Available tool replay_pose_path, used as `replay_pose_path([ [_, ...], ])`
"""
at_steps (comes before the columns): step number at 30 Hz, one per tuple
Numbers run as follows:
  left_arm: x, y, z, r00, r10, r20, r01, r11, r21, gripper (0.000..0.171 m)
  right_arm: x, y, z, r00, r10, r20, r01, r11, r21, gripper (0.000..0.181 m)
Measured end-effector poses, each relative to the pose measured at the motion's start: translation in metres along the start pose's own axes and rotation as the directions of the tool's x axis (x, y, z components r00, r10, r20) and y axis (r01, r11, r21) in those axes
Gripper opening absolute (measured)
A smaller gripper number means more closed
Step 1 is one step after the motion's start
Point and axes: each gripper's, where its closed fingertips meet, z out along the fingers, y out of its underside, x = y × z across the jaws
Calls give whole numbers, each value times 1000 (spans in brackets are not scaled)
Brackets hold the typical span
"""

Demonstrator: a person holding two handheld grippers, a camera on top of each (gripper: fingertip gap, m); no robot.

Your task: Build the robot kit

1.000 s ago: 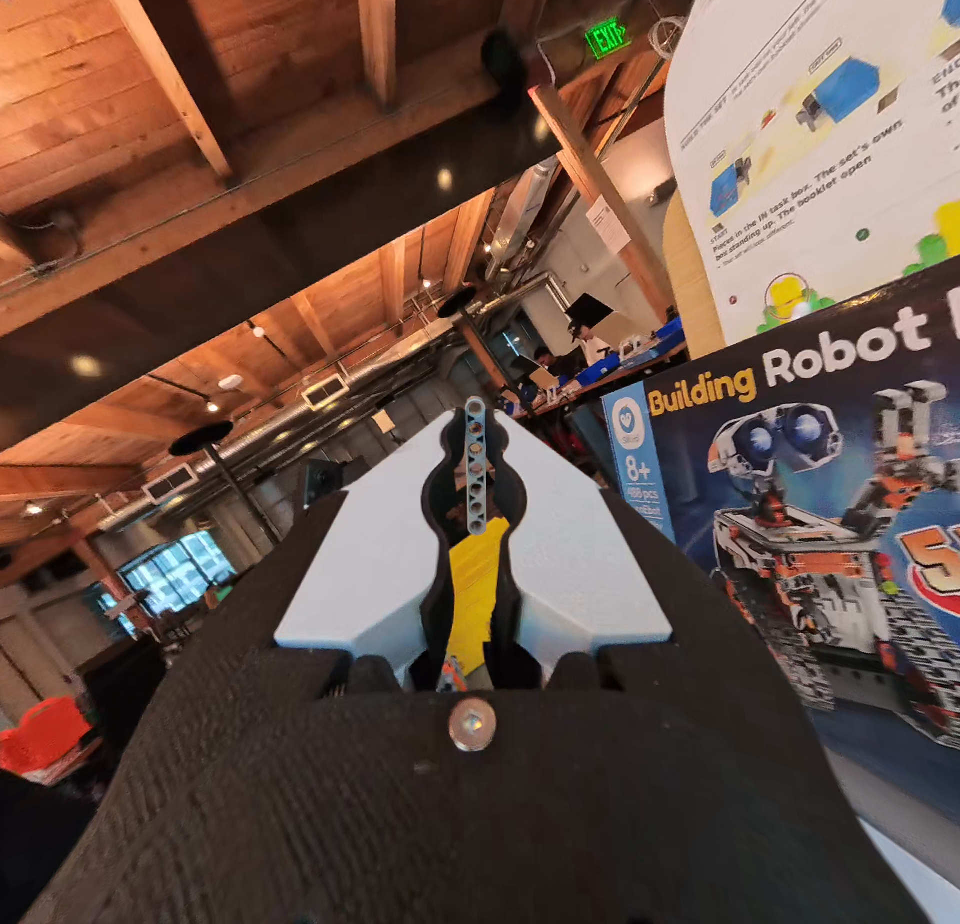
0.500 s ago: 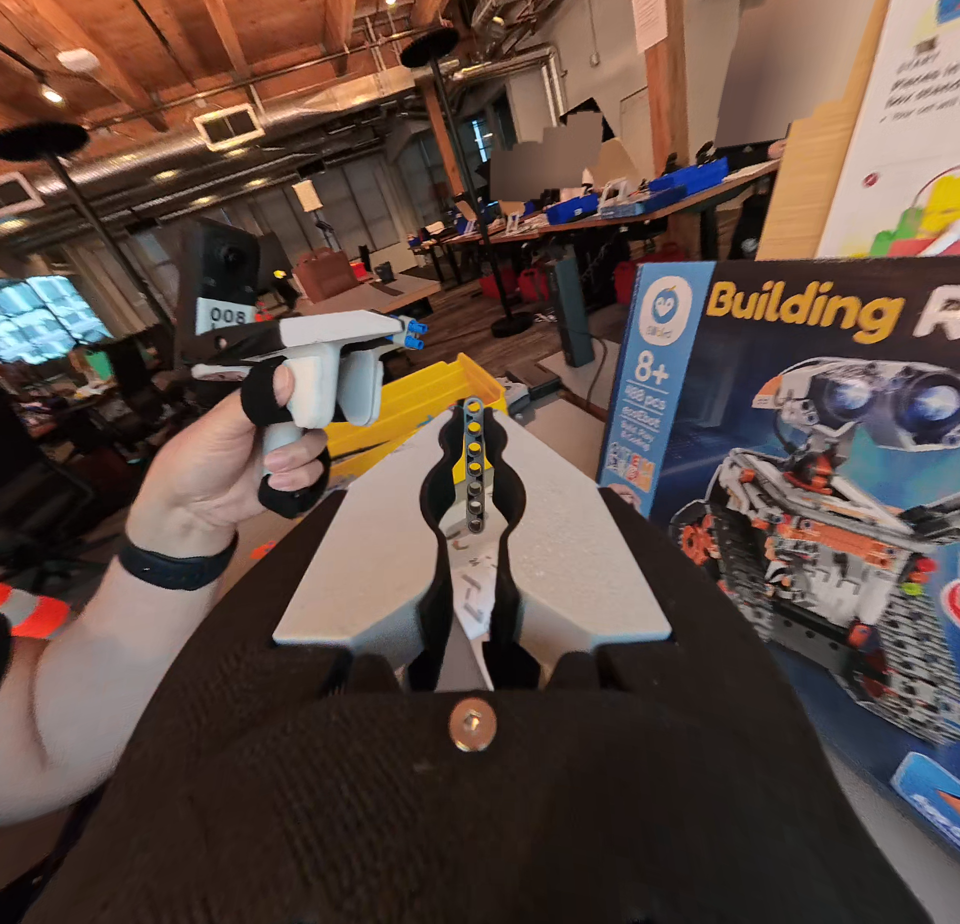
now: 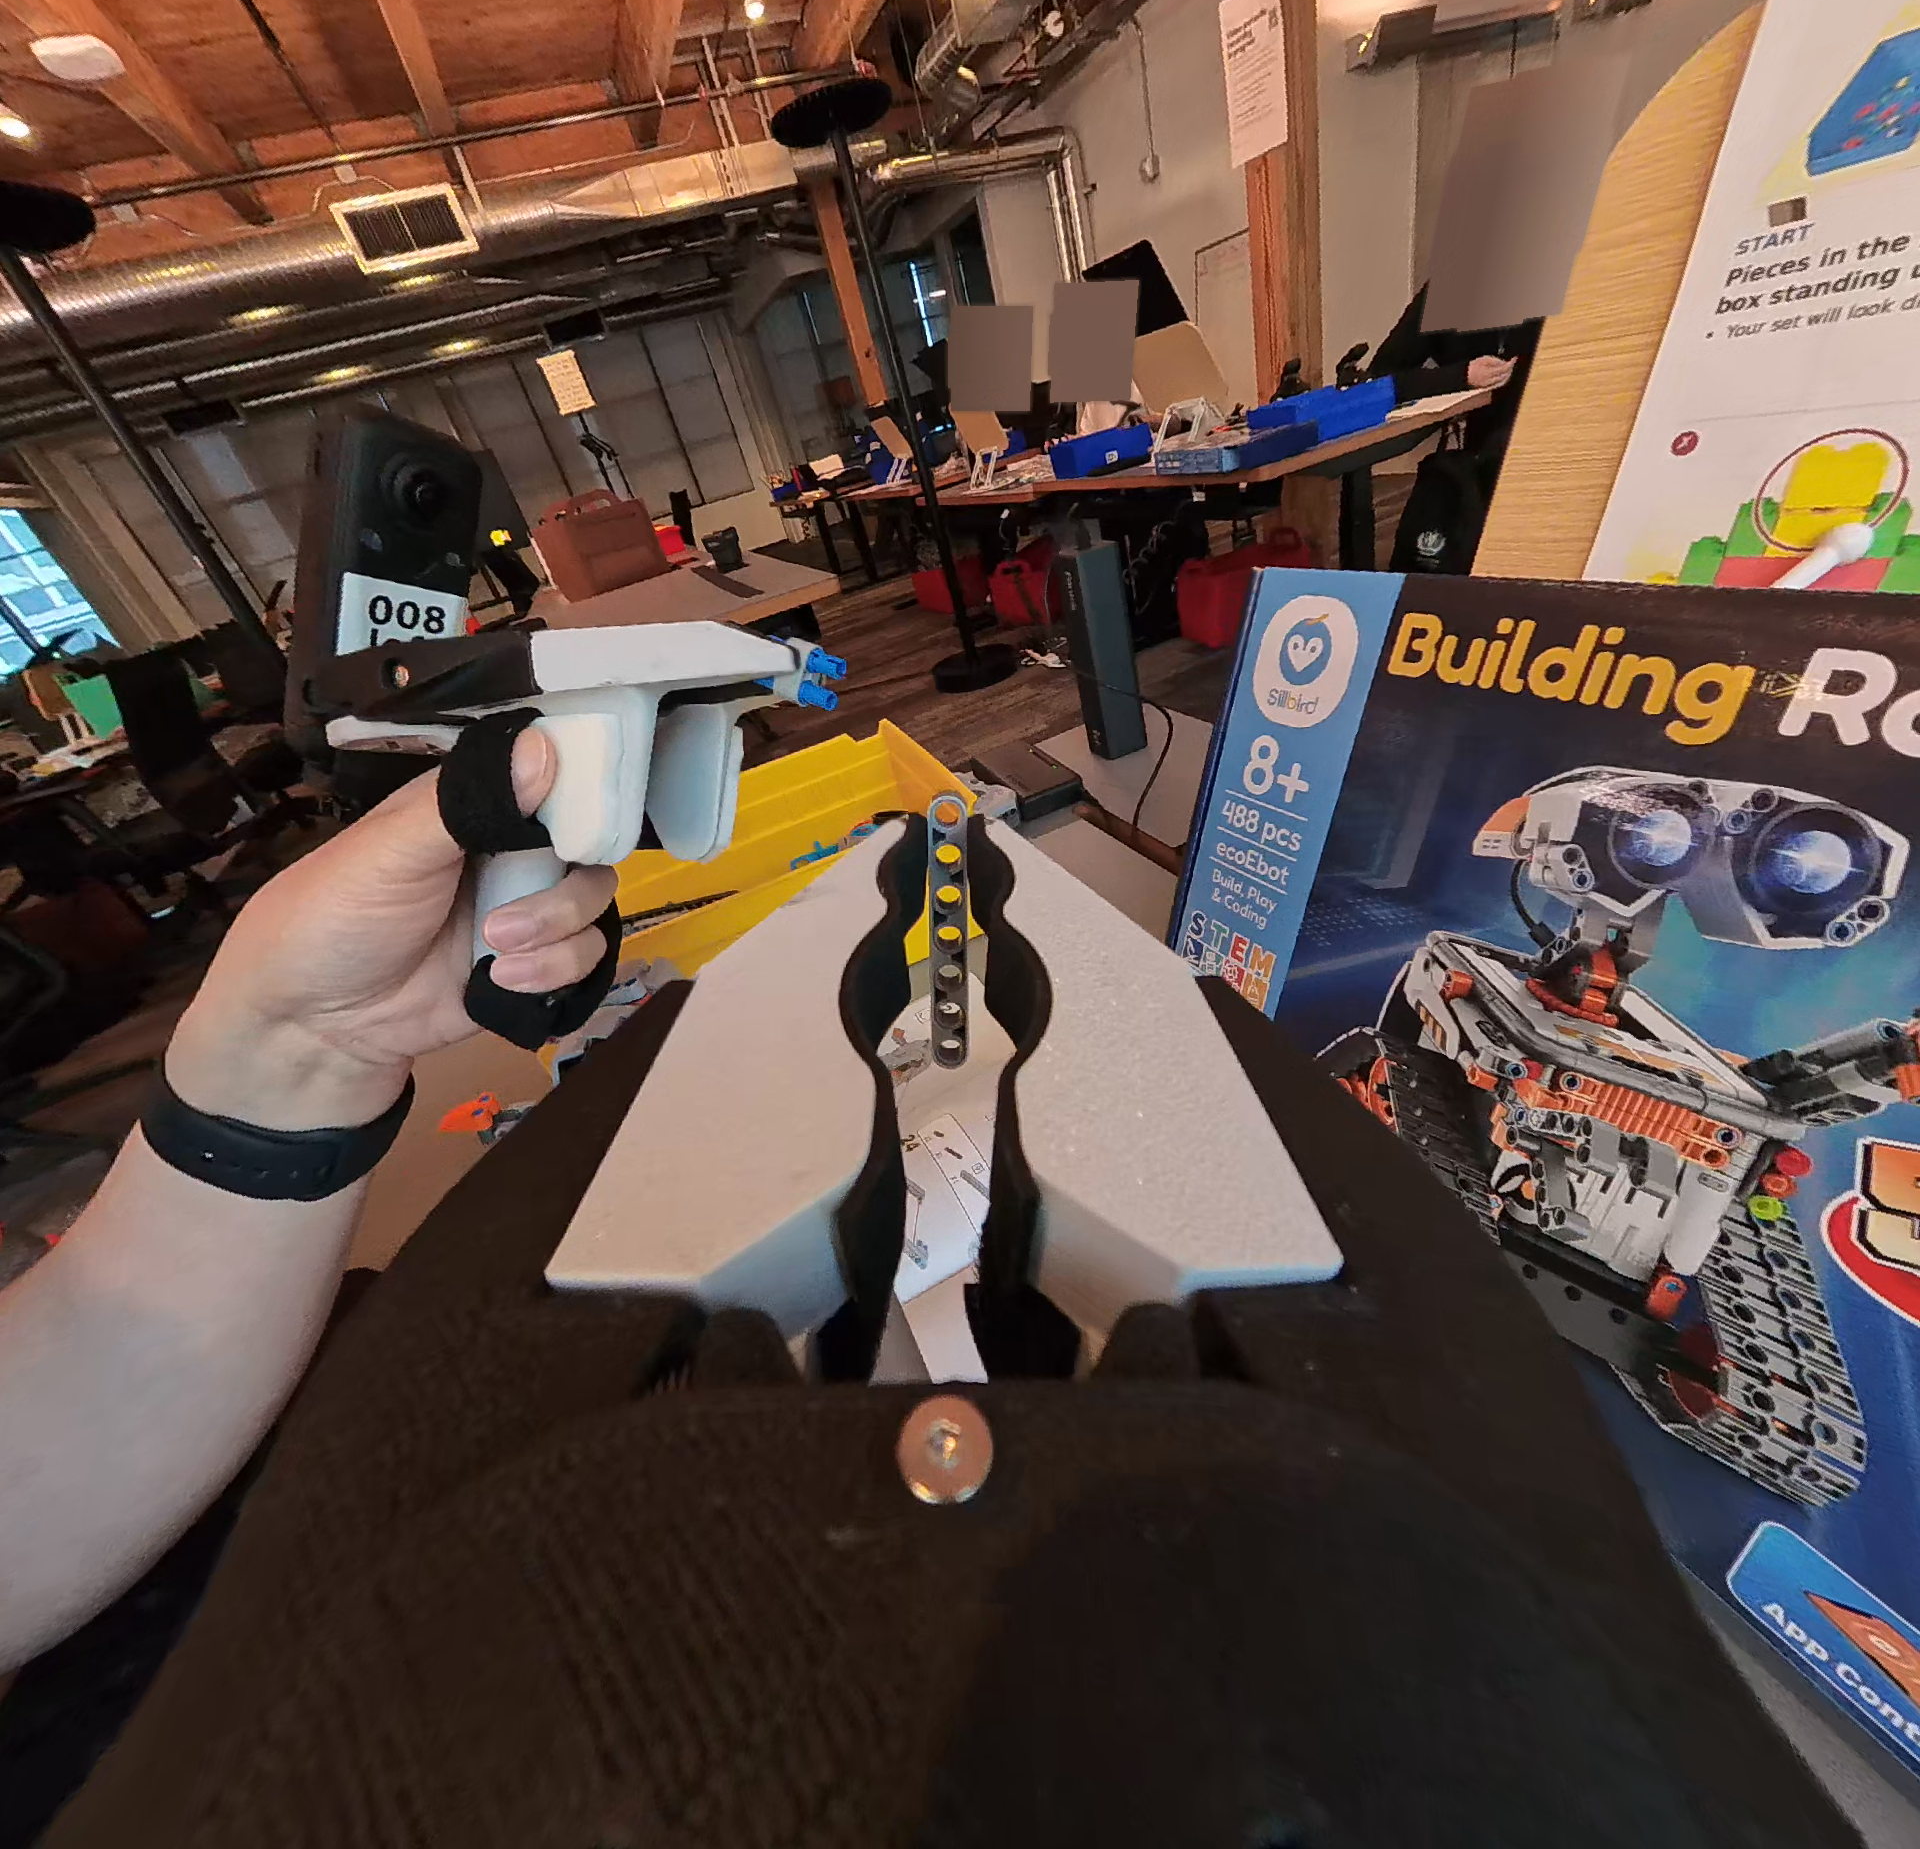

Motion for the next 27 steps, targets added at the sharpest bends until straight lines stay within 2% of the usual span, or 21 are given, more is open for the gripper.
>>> replay_pose_path([
  [11,0,-8,-8,999,-36,-32,37,999,24,5,-3,2,1,997,54,53,-54,998,-9,5],
  [14,-4,-18,-17,998,-60,-37,62,996,59,5,-1,-2,-4,993,93,74,-94,996,2,5],
  [20,-16,-42,-43,999,-25,36,19,988,153,5,10,-12,-17,982,163,99,-166,986,23,5],
  [23,-16,-41,-42,999,-38,19,35,989,146,5,4,-6,-13,938,286,196,-292,956,3,5],
  [27,-6,-32,-35,993,-96,-73,103,990,99,6,-22,10,-2,818,444,367,-430,894,-122,5],
])
